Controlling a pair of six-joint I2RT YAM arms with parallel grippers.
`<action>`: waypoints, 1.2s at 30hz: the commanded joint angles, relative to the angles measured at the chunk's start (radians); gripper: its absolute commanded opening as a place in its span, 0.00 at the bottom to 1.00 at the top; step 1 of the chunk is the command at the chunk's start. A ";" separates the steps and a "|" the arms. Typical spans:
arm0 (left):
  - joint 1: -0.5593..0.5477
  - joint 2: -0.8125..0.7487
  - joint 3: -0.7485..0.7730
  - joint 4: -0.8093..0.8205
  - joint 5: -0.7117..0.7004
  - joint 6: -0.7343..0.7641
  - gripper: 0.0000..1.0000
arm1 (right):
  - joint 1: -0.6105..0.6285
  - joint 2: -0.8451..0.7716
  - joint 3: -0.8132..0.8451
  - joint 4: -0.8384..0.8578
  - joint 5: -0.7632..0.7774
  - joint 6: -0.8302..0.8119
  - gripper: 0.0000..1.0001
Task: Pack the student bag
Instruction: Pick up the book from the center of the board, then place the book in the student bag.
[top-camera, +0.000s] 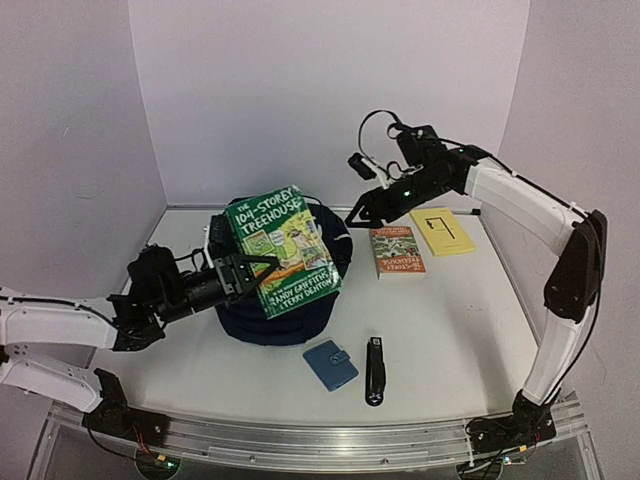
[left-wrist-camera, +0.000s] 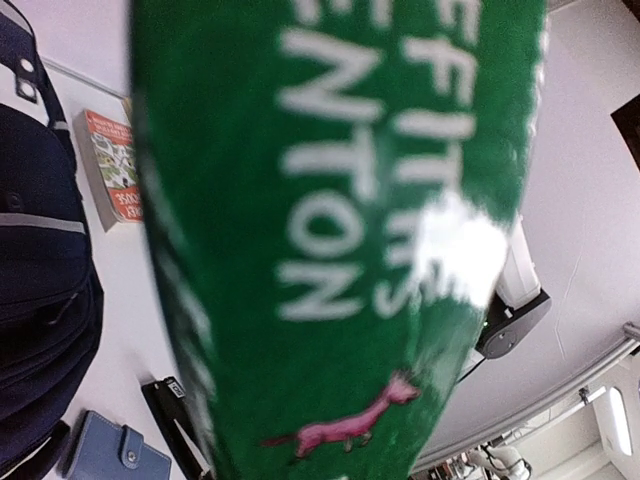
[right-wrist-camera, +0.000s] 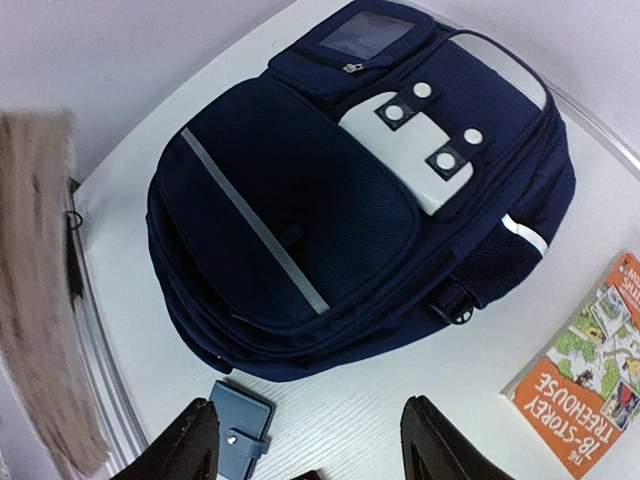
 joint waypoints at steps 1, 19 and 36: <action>-0.007 -0.277 -0.041 -0.151 -0.233 0.029 0.00 | 0.136 0.074 0.086 0.012 0.166 -0.120 0.59; -0.017 -0.681 -0.050 -0.649 -0.506 0.006 0.00 | 0.396 0.325 0.164 0.120 0.292 -0.309 0.58; -0.017 -0.691 -0.029 -0.679 -0.528 0.019 0.00 | 0.372 0.290 0.101 0.200 0.403 -0.345 0.00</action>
